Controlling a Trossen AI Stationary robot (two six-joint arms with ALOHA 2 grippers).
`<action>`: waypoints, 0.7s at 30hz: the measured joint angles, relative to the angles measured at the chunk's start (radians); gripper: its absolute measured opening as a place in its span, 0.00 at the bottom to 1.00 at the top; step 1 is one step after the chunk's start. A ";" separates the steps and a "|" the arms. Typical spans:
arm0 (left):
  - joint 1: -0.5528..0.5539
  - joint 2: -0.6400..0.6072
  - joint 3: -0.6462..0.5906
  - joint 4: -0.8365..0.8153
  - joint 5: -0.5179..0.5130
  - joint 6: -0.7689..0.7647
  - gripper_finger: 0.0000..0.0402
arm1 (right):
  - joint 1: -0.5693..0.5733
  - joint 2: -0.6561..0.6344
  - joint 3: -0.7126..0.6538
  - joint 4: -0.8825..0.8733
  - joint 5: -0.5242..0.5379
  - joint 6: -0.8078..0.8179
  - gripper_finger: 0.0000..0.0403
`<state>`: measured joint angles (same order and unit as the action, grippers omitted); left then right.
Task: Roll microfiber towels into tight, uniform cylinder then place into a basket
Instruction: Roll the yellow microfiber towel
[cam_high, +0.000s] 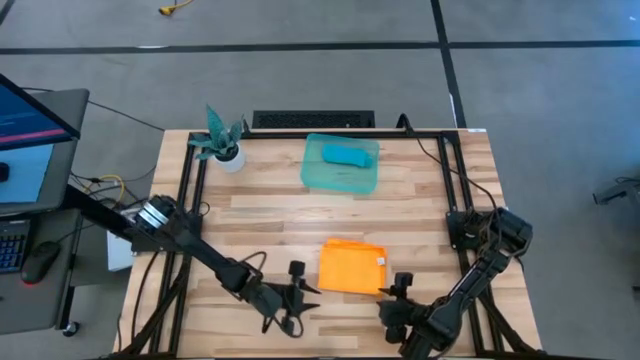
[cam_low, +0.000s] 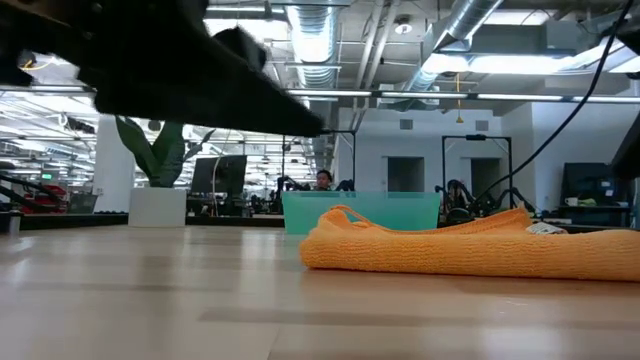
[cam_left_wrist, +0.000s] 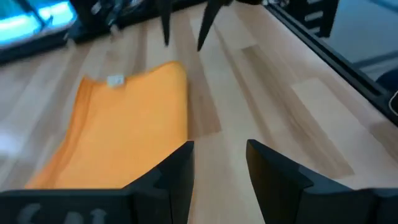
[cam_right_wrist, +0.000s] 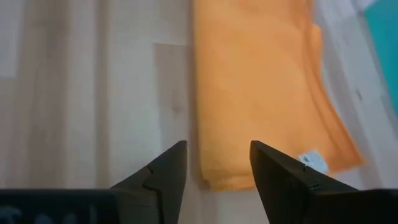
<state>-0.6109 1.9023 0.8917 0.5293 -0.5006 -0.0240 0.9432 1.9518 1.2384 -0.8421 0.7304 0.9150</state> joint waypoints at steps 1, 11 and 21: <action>0.002 0.020 0.023 0.000 0.005 0.035 0.35 | 0.002 0.000 0.000 0.013 0.000 -0.022 0.49; 0.036 0.080 0.142 -0.137 -0.004 0.107 0.35 | -0.008 0.000 -0.078 0.146 0.000 -0.118 0.48; 0.114 0.080 0.143 -0.229 0.129 0.036 0.35 | -0.035 0.000 -0.111 0.157 -0.026 -0.085 0.47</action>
<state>-0.4965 1.9820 1.0348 0.2999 -0.3711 0.0124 0.9082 1.9522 1.1275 -0.6853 0.7046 0.8299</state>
